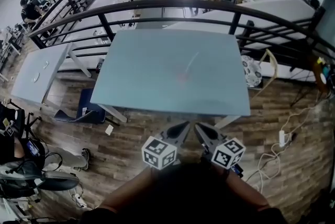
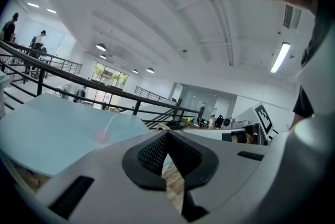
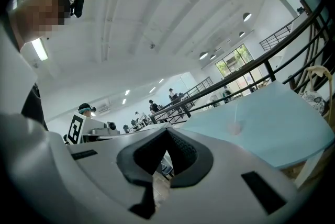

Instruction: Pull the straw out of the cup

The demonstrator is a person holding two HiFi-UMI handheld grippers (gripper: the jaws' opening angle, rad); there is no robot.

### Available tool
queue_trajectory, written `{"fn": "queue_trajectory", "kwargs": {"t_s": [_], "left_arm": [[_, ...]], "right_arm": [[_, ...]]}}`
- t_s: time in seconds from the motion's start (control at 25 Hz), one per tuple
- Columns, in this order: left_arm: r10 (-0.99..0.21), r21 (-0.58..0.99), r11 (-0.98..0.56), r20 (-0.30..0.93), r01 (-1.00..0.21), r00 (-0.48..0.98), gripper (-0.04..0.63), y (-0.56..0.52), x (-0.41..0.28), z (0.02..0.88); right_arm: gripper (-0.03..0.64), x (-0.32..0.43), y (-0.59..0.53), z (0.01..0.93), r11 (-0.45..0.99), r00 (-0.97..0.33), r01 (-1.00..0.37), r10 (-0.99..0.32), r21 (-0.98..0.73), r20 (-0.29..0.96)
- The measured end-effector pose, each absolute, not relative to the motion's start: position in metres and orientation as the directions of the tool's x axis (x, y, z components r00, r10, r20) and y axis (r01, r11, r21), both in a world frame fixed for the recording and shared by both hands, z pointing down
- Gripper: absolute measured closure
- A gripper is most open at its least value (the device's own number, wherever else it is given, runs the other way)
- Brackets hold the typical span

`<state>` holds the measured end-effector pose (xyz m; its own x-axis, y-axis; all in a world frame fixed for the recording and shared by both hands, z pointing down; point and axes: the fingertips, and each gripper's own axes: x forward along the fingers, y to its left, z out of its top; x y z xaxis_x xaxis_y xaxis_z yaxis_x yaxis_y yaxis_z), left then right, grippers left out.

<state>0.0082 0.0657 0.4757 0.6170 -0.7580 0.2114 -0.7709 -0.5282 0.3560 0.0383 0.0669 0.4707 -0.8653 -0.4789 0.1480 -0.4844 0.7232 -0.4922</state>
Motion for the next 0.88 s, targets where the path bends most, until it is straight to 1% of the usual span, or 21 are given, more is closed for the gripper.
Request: {"fn": "queue_trajectory", "kwargs": {"t_s": [0.4, 0.68, 0.88], "left_arm": [[-0.758, 0.374, -0.518, 0.216, -0.769, 0.616, 0.584, 0.055, -0.006, 0.483], [-0.785, 0.377, -0.478, 0.223, -0.794, 0.578, 0.584, 0.022, -0.019, 0.486], [-0.797, 0.371, -0.458, 0.231, -0.808, 0.558, 0.584, -0.011, -0.013, 0.483]], "right_arm": [[0.606, 0.021, 0.052, 0.475, 0.724, -0.872, -0.476, -0.462, -0.5, 0.16], [0.606, 0.006, 0.019, 0.478, 0.752, -0.896, -0.436, -0.415, -0.494, 0.159], [0.606, 0.013, -0.02, 0.475, 0.756, -0.904, -0.417, -0.4, -0.504, 0.149]]}}
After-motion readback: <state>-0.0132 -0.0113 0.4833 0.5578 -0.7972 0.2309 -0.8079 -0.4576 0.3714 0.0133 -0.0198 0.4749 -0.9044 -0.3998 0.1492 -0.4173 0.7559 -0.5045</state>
